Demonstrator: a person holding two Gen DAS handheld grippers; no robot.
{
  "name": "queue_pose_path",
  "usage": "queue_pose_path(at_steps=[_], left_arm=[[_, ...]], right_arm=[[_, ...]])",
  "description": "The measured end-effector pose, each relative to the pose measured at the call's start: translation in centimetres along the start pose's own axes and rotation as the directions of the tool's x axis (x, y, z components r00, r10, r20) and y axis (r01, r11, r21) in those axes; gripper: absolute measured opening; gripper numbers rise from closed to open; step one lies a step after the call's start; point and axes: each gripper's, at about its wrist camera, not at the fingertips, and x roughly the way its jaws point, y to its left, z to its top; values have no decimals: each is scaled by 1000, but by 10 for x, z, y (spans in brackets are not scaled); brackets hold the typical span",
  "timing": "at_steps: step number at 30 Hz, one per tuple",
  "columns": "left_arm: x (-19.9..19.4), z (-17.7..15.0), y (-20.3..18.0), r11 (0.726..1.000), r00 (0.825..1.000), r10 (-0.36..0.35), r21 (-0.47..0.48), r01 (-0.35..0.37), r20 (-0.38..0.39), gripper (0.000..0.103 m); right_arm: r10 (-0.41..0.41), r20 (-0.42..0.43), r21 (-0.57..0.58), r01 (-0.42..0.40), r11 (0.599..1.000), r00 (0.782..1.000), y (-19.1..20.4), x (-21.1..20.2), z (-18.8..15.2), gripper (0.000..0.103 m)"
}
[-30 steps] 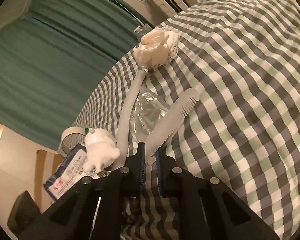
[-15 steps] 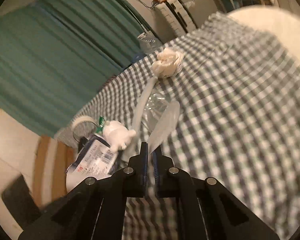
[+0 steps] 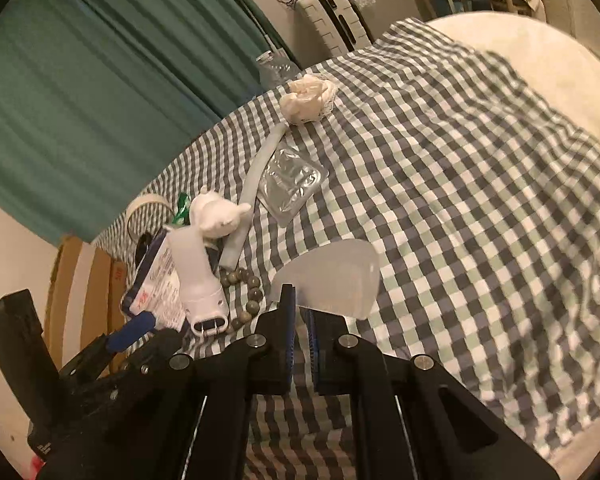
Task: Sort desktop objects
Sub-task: 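Lift and carry the comb and white bottle over the cardboard box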
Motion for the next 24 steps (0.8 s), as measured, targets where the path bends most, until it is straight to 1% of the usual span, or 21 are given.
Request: queue_pose_path(at_steps=[2, 3, 4, 5, 6, 8, 10, 12, 15, 17, 20, 22, 24], left_arm=[[19, 8, 4, 999, 1000, 26, -29, -26, -13, 72], [30, 12, 9, 997, 999, 31, -64, -33, -22, 72], [38, 13, 13, 995, 999, 21, -95, -23, -24, 70], [43, 13, 15, 994, 1000, 7, -113, -10, -26, 64], [48, 14, 17, 991, 1000, -15, -134, 12, -22, 43], [53, 14, 16, 990, 1000, -18, -143, 16, -11, 43], [52, 12, 12, 994, 1000, -12, -109, 12, 3, 43], [48, 11, 10, 995, 1000, -4, -96, 5, 9, 43], [34, 10, 14, 993, 1000, -12, -121, 14, 17, 43], [23, 8, 16, 990, 1000, -15, -141, 18, 22, 43], [5, 6, 20, 987, 999, -18, -156, 22, 27, 43], [-8, 5, 24, 987, 999, -11, -161, 16, 36, 43], [-20, 3, 26, 986, 999, -10, -163, 18, 47, 43]], right_arm=[[35, -2, 55, -34, 998, 999, -9, 9, 1, 7], [56, 1, 85, -56, 995, 998, -15, 13, 2, 7], [87, -3, 117, -86, 989, 996, -21, 20, 4, 7], [103, -7, 132, -101, 986, 995, -24, 22, 4, 7], [120, -5, 148, -118, 982, 993, -27, 26, 5, 7], [135, 2, 157, -134, 978, 991, -30, 29, 7, 7], [138, 8, 155, -138, 978, 990, -31, 30, 9, 7], [135, 12, 135, -136, 981, 991, -27, 26, 10, 7], [116, 29, 86, -118, 989, 993, -16, 15, 12, 7], [100, 33, 58, -102, 993, 994, -7, 7, 13, 7], [63, 13, 36, -64, 997, 998, 5, -3, 11, 6], [17, 12, -17, -17, 1000, 1000, 18, -11, 7, 5], [6, -3, -24, -6, 1000, 1000, 24, -13, 2, 5]])
